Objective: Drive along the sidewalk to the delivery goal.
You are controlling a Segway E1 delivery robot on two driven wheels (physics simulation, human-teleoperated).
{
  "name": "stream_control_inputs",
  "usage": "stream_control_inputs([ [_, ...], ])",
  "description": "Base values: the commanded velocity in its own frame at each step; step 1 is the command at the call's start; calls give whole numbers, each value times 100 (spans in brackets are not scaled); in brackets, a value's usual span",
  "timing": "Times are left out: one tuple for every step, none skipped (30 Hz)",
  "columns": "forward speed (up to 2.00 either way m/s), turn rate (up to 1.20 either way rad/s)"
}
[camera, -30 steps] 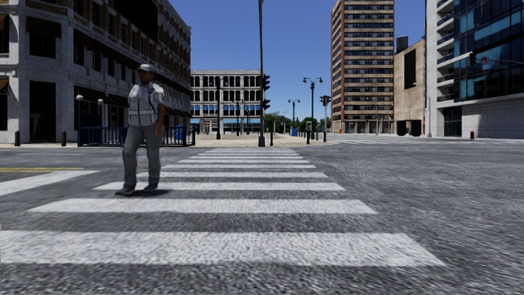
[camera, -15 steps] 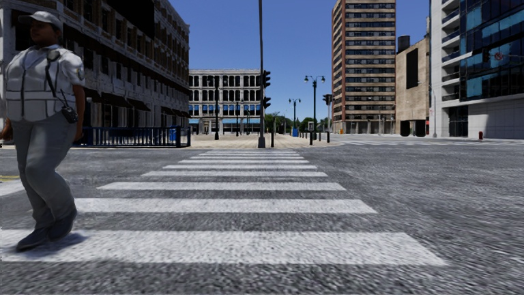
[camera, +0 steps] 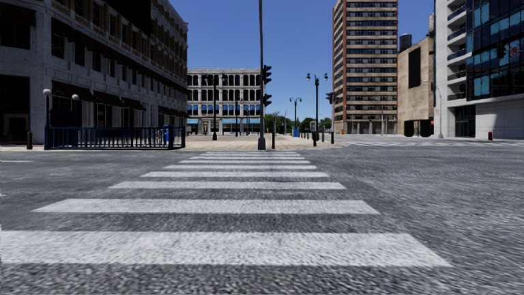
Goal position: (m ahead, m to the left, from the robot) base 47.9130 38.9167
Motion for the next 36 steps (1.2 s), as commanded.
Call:
stream_control_inputs([
  [200, 37],
  [200, 37],
  [200, 37],
  [200, 37],
  [200, 37],
  [200, 37],
  [200, 37],
  [200, 37],
  [200, 37],
  [200, 37],
  [200, 37],
  [200, 37],
  [200, 37],
  [200, 37],
  [200, 37],
  [200, 29],
  [200, 0],
  [200, 0],
  [200, 0],
  [200, 0],
  [200, 0],
  [200, 0],
  [200, 0],
  [200, 0],
  [200, 0],
  [200, 0],
  [200, 0],
  [200, 0],
  [200, 0],
  [200, 0],
  [200, 0],
  [200, 0],
  [200, 0],
  [200, 0],
  [200, 0],
  [200, 0],
])
